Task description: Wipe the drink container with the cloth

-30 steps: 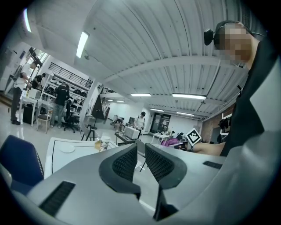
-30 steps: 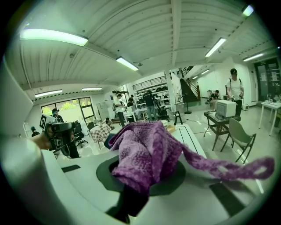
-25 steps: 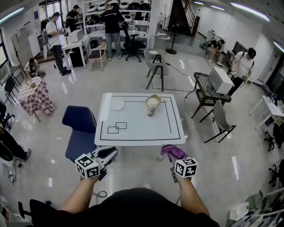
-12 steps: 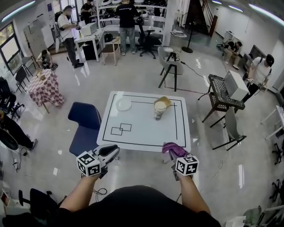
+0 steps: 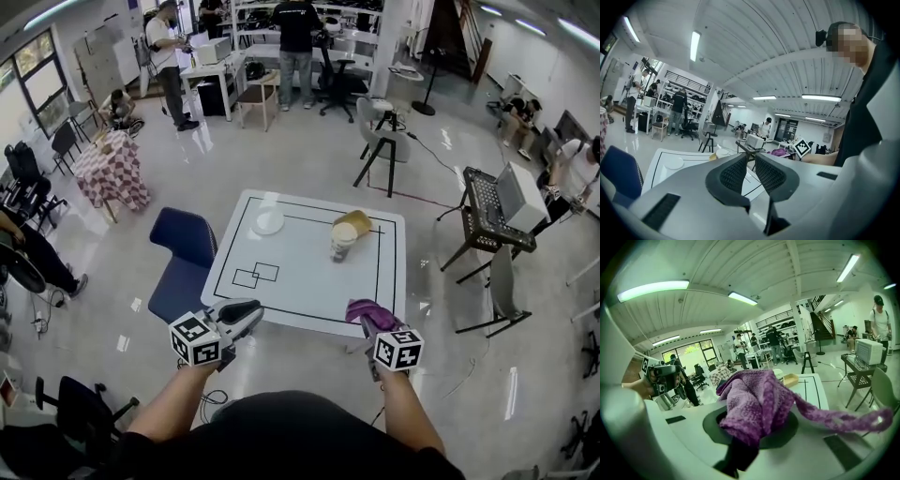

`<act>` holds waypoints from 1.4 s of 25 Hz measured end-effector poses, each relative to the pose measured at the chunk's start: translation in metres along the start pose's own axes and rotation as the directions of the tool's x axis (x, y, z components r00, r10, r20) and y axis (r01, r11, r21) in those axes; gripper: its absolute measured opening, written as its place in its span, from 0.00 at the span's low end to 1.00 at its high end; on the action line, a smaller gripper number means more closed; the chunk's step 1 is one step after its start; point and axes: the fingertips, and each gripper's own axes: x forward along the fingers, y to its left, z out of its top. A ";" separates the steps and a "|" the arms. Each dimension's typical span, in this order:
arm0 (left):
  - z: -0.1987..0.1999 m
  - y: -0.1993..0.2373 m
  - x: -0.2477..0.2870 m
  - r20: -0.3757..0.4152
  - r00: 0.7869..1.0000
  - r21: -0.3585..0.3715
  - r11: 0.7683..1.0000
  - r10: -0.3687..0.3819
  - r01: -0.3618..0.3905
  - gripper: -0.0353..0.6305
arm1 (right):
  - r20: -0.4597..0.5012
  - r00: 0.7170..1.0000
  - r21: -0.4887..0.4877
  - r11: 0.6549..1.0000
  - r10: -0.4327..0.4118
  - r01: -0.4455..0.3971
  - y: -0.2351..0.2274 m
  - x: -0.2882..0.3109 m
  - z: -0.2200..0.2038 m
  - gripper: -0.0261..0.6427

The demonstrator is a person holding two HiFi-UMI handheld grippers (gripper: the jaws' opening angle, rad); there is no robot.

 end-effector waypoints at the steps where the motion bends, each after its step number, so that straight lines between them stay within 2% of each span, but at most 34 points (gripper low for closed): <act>1: 0.002 -0.001 0.007 0.003 1.000 -0.001 1.000 -0.002 0.002 0.15 | -0.002 1.000 -0.003 1.000 0.002 -0.002 -0.005 0.002 0.002 0.16; 9: 0.004 0.001 0.036 -0.012 1.000 -0.001 1.000 -0.019 0.019 0.15 | -0.007 1.000 0.016 1.000 0.010 -0.009 -0.025 0.011 0.003 0.16; 13: 0.003 0.019 0.041 -0.015 0.999 -0.006 0.999 -0.035 0.035 0.15 | -0.016 1.000 0.025 1.000 -0.007 0.007 -0.027 0.023 0.000 0.16; 20: 0.010 0.067 0.064 -0.024 0.993 -0.019 0.993 -0.119 0.118 0.15 | -0.007 0.996 0.042 0.996 -0.084 0.084 -0.032 0.045 0.019 0.16; 26: 0.046 0.120 0.093 -0.026 0.977 0.004 0.977 -0.211 0.211 0.15 | 0.000 0.987 0.073 0.984 -0.162 0.162 -0.035 0.078 0.046 0.16; 30: 0.057 0.150 0.109 -0.058 0.956 0.005 0.958 -0.286 0.287 0.15 | 0.003 0.977 0.111 0.971 -0.212 0.211 -0.028 0.098 0.056 0.16; 35: 0.075 0.190 0.119 -0.078 0.935 0.002 0.938 -0.346 0.348 0.15 | 0.001 0.965 0.136 0.956 -0.263 0.260 -0.017 0.123 0.075 0.16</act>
